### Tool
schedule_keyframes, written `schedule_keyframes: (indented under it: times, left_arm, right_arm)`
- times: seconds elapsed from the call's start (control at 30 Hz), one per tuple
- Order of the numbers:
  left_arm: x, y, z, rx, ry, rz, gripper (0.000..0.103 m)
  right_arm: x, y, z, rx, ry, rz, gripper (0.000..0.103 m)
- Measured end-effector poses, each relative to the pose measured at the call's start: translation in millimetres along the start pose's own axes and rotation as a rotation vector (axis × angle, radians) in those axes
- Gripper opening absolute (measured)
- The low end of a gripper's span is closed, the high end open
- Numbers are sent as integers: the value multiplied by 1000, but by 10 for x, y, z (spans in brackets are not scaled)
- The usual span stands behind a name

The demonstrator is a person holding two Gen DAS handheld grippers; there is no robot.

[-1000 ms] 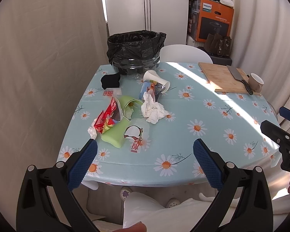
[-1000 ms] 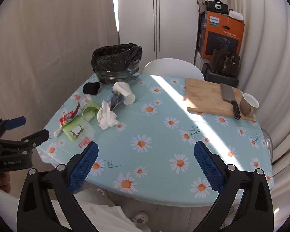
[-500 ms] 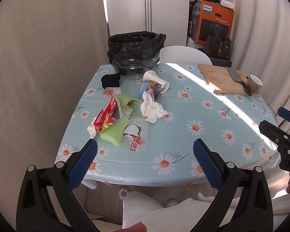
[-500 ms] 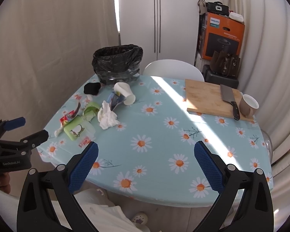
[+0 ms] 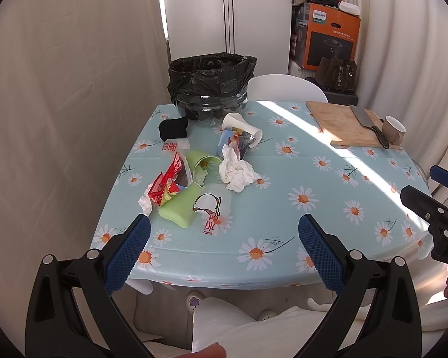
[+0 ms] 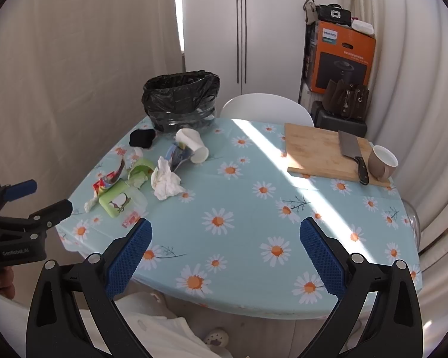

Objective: Collect trash

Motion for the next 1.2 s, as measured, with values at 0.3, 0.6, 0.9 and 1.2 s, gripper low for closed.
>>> schedule_keyframes:
  times: [0.3,0.6,0.9,1.2]
  left_arm:
    - [28,-36,-7,-12,3,11,97]
    - [72,-73,-5,-17,0,18,97]
    - [96,-68,-37,-32,11,19,97]
    - [86,26,-84,-33,21,3,97]
  right_arm:
    - [17,2,-28,-14,-9,-2,95]
    - [33,-20,-64,-17,-17,1,95]
    - [19,25,-137,-24,-30,-3,95]
    - [-30,80,-159,-26,-35,-12,95]
Point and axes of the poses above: each gripper's, at about its wrist camera, not at the fingertips, and y roughly the way its jaws point, z to its right, x to its underside, the point moved 3 cm from there along y, roughly the way its jaws point, and after that the axes turned 15 degrees about -x, right-handed, at the moved point
